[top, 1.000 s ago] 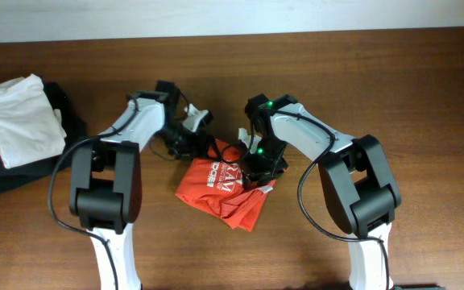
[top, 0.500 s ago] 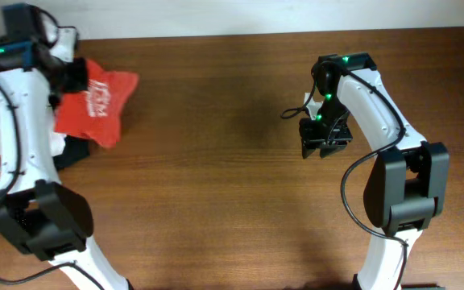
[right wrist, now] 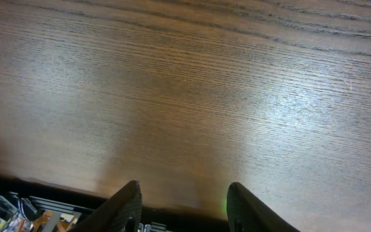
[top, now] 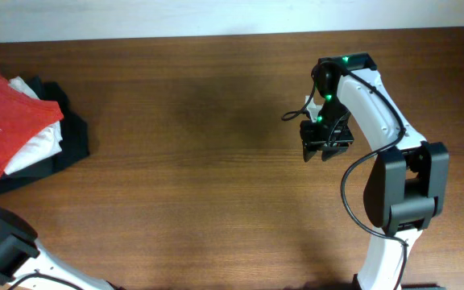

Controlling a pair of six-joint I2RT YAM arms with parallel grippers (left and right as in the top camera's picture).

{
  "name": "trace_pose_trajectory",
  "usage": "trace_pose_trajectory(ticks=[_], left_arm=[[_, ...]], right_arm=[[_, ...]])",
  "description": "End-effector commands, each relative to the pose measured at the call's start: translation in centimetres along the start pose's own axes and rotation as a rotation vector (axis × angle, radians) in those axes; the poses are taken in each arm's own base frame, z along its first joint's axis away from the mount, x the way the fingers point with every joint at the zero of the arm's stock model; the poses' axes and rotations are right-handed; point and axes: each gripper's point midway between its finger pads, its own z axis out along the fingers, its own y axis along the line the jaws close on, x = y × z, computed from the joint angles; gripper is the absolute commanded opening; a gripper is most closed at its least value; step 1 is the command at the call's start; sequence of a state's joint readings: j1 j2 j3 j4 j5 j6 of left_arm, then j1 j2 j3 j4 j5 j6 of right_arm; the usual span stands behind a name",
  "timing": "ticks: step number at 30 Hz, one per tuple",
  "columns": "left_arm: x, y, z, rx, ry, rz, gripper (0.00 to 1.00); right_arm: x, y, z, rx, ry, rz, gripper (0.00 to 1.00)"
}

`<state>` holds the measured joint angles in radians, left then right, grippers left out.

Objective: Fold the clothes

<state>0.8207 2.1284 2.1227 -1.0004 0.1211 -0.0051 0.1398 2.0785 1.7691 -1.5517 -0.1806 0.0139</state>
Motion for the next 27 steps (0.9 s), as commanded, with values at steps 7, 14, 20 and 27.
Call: trace_pose_trajectory(ticks=[7, 14, 20, 27], left_arm=[[6.9, -26.1, -9.9, 0.426, 0.030, 0.486, 0.99], [28.9, -34.8, -17.0, 0.389, 0.485, 1.002, 0.99], [27.4, -31.8, -24.1, 0.440, 0.368, 0.962, 0.99], [32.0, -21.5, -27.9, 0.591, -0.098, 0.886, 0.99]], right_arm=[[-0.5, 2.8, -1.1, -0.172, -0.047, -0.015, 0.99], [2.2, -1.4, -2.2, -0.176, 0.031, 0.178, 0.99], [8.0, -0.4, -4.4, -0.166, -0.306, 0.102, 0.99], [16.1, -1.5, -5.4, -0.062, -0.742, 0.120, 0.98]])
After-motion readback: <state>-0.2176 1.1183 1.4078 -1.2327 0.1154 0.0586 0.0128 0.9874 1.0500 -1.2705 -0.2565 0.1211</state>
